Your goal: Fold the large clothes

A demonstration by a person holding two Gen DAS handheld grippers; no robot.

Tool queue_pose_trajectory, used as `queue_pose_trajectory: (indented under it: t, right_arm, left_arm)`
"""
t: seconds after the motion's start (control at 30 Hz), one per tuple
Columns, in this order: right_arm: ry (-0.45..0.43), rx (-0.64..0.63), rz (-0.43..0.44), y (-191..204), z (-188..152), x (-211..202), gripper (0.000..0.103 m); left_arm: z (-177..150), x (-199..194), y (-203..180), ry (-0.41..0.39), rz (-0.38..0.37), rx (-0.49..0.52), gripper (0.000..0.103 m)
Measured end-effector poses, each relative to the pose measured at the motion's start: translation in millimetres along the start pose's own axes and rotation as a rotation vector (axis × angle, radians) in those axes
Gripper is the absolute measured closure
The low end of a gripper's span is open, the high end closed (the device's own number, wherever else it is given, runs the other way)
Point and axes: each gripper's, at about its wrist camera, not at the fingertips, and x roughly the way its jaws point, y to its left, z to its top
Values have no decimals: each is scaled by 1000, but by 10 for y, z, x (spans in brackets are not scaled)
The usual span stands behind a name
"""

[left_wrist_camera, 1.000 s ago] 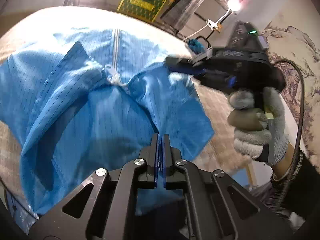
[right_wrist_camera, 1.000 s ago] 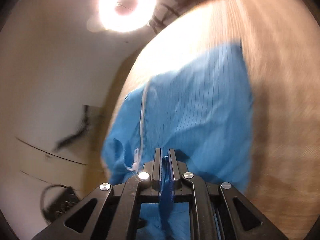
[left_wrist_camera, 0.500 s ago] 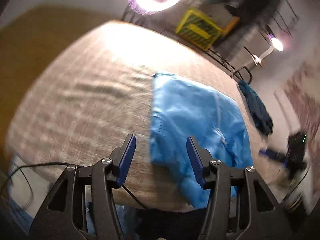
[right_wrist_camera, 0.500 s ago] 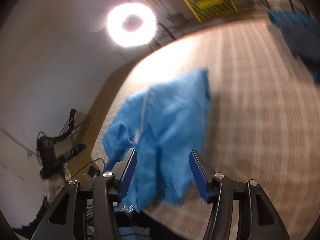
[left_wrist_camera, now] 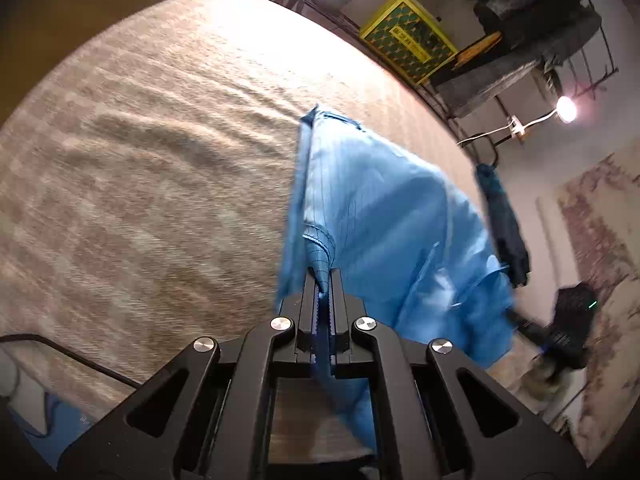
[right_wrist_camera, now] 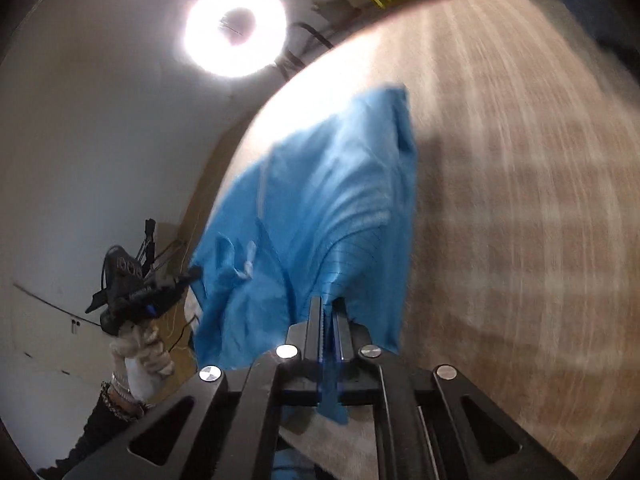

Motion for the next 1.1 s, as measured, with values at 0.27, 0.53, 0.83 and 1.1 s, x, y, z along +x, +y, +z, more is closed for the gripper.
queue_pose_trajectory:
  t: [0.27,0.53,0.83,1.1]
  right_arm:
    - [16,69,2,-227,62,59,85]
    - [-26,93,33,-408,56,-101,51]
    - [150,-164,-304,-134,-24,279,86]
    - [-97,-254,-274,251,358,-116,65]
  left_arm:
    - [-54,80,78,9,-13,-23,102]
    - [128,-154,99,-60,-9,-55,63]
    - [463,-96,-331,-93,59,71,63]
    - [717,263,-885,-87,45,202,63]
